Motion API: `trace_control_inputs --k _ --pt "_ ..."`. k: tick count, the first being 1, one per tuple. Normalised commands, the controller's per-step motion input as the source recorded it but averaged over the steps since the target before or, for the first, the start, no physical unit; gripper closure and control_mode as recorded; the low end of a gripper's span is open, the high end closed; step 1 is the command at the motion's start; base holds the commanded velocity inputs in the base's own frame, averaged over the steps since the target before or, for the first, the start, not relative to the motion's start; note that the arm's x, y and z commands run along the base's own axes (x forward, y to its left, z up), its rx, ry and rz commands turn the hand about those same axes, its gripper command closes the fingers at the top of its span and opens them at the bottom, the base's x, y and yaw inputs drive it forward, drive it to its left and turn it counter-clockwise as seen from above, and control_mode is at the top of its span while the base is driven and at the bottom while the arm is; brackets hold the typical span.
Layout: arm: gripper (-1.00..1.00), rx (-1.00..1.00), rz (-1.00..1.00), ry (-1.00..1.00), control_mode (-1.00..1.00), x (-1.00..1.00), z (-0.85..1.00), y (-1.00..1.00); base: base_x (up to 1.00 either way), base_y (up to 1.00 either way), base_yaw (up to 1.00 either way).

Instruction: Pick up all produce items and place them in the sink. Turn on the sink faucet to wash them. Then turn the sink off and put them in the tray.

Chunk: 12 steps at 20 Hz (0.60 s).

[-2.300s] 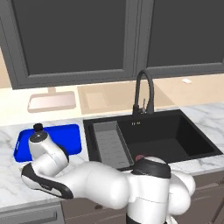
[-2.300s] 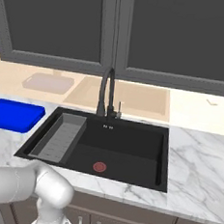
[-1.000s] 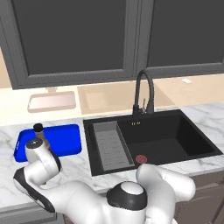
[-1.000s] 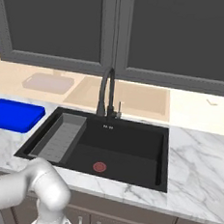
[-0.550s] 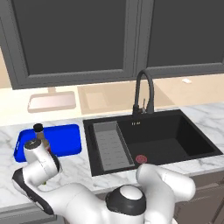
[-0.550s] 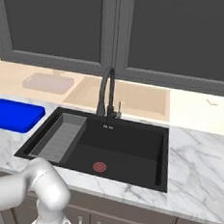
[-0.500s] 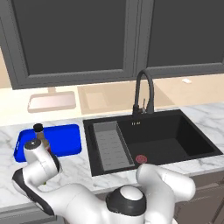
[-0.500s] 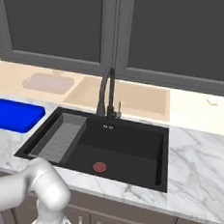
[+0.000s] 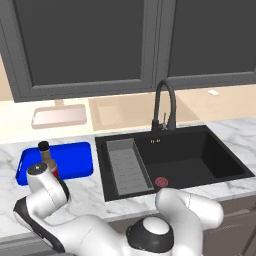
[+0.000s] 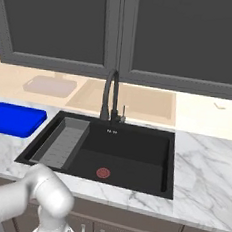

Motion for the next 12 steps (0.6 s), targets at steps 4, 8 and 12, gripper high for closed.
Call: trace_control_inputs --k 4,8,12 --pt "1.00 0.02 -0.03 -0.03 -1.00 -0.05 0.02 -0.20 0.00 0.00 0.00" --pt "1.00 0.02 0.00 -0.10 -1.00 0.00 0.23 -0.61 0.00 0.00 0.00" --pt "1.00 0.02 -0.02 -0.11 -1.00 0.00 0.34 -0.50 0.00 0.00 0.00"
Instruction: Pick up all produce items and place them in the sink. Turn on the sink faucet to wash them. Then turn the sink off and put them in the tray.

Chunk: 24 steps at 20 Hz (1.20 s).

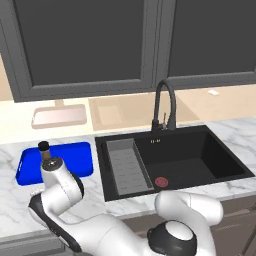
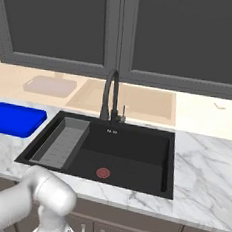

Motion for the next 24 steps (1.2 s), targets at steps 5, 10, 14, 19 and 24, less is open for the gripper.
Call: trace_control_inputs --k 5,10,14,19,24 --pt "1.00 0.05 -0.03 -0.10 -1.00 0.00 0.39 -0.47 0.00 0.00 0.00" --pt "1.00 0.07 -0.02 -0.10 -1.00 0.00 0.30 -0.53 0.00 0.00 0.00" --pt "1.00 0.08 -0.01 -0.10 -1.00 0.00 0.25 -0.59 0.00 0.00 0.00" --pt "1.00 0.10 0.00 -0.08 -1.00 0.00 0.20 -0.68 0.00 0.00 0.00" --pt "1.00 0.12 0.00 -0.07 -1.00 0.00 0.16 -0.70 0.00 0.00 0.00"
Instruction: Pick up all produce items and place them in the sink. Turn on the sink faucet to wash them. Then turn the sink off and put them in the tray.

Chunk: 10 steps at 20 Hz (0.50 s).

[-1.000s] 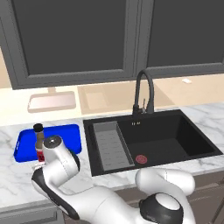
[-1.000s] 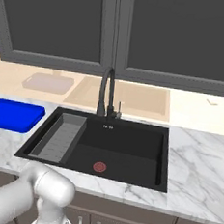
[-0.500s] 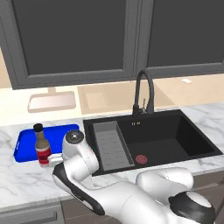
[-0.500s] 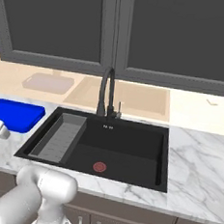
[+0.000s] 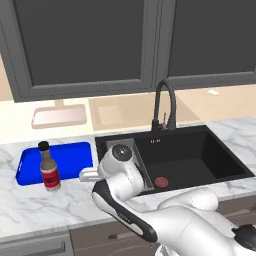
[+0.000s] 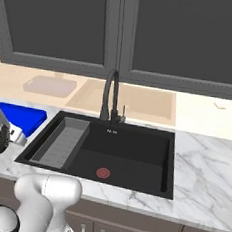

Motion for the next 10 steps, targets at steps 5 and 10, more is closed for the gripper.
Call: trace_control_inputs --k 5,10 --pt "1.00 0.12 0.00 -0.03 -1.00 0.00 0.11 -0.71 0.00 0.00 0.00" --pt "1.00 0.12 0.00 0.00 -1.00 0.05 0.12 -0.76 0.00 0.00 0.00"
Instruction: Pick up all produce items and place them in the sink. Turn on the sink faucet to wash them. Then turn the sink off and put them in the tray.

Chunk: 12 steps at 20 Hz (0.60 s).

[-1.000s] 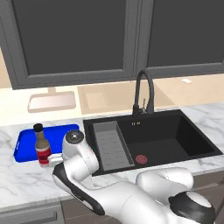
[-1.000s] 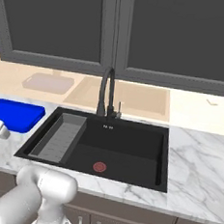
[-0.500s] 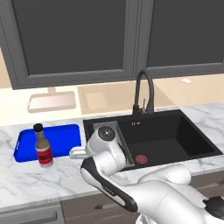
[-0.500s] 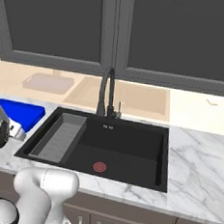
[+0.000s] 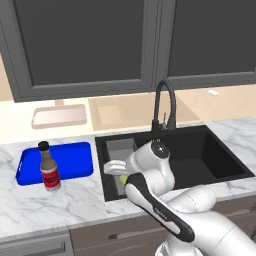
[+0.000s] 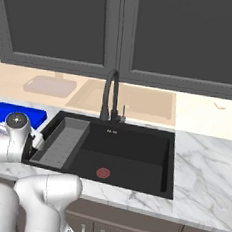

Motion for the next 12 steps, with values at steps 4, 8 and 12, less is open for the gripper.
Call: trace_control_inputs --k 4,8,12 --pt "1.00 0.12 0.00 0.00 -1.00 0.11 0.09 -0.83 0.00 0.00 0.00" --pt "1.00 0.10 0.00 0.00 -1.00 0.14 0.05 -0.83 0.00 0.00 0.00" --pt "1.00 0.07 0.00 0.01 -1.00 0.11 0.01 -0.81 0.00 0.00 0.00"
